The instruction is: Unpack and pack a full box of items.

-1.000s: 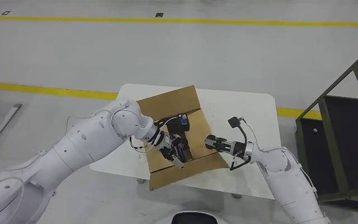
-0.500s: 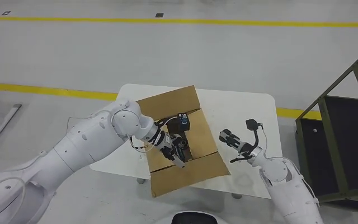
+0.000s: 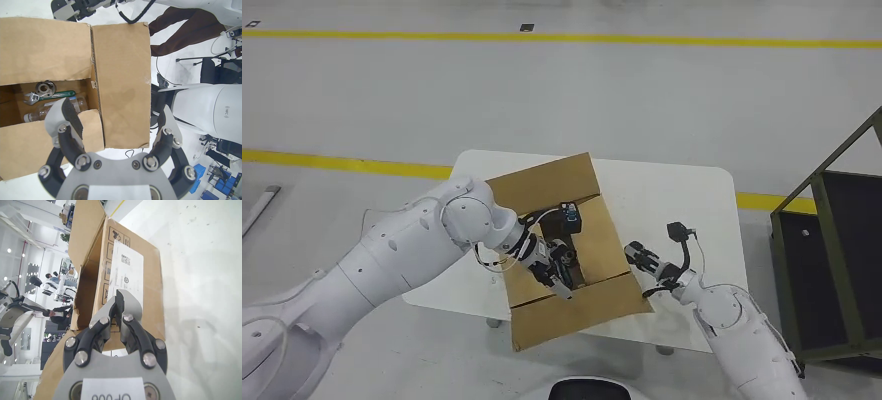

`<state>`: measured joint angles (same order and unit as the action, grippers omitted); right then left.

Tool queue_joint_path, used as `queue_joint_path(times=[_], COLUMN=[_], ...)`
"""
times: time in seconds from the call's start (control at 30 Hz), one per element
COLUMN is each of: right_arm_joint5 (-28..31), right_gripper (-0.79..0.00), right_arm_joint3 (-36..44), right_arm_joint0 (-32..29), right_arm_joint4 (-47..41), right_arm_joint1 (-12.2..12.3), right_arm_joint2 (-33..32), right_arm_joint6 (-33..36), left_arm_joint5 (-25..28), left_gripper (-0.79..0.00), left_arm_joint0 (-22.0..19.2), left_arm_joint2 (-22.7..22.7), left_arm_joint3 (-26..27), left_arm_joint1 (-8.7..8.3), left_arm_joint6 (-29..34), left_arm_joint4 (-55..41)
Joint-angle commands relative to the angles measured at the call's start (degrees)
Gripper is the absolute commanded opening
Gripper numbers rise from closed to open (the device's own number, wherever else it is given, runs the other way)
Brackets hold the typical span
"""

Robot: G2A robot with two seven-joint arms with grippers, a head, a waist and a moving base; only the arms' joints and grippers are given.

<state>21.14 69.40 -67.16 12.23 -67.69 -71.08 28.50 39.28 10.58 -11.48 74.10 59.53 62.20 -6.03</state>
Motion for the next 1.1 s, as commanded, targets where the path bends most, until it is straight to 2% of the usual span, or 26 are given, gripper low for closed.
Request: queue_joint_path(times=[0.0, 0.13, 0.27, 0.33, 0.47, 0.63, 0.77, 1.07], right_arm_joint5=[0.9, 2.9, 5.5, 6.5, 5.6, 2.1, -1.0, 0.4], right_gripper=[-0.785, -0.785, -0.785, -0.785, -0.785, -0.785, -0.785, -0.785], right_arm_joint3=[-0.4, -1.0, -0.5, 0.0, 2.6, 5.3, 3.8, -0.4], right_arm_joint0=[0.2, 0.2, 0.1, 0.0, -1.3, -1.6, 1.0, 4.0], right_arm_joint4=[-0.2, -0.4, -0.3, 0.1, 1.5, 2.3, 3.9, 4.1], right_arm_joint1=[-0.1, -0.1, 0.1, 0.3, 0.6, 0.9, 0.5, -1.0], right_arm_joint2=[0.8, 1.7, 2.5, 2.7, 1.0, -1.6, -0.3, 6.0], right_arm_joint6=[1.3, 4.0, 8.4, 9.9, 5.3, 1.0, 0.4, 1.4], left_arm_joint5=[-1.7, -6.5, -17.8, -22.7, -31.0, -31.0, -31.0, -31.0], left_gripper=[0.000, 0.000, 0.000, 0.000, 0.000, 0.000, 0.000, 0.000], left_arm_joint0=[0.5, 1.3, 1.6, 3.0, 4.8, 4.8, 4.8, 4.8], left_arm_joint2=[-0.4, -2.1, -2.9, -3.6, -4.3, -4.3, -4.3, -4.3], left_arm_joint3=[0.3, 0.4, 2.9, 4.3, 7.6, 7.6, 7.6, 7.6], left_arm_joint1=[-0.13, -0.69, -1.58, -2.11, -2.99, -2.99, -2.99, -2.99], left_arm_joint6=[-1.3, -4.4, -7.2, -8.5, -9.5, -9.5, -9.5, -9.5], left_arm_joint4=[2.9, 7.2, 20.7, 22.9, 29.9, 29.9, 29.9, 29.9])
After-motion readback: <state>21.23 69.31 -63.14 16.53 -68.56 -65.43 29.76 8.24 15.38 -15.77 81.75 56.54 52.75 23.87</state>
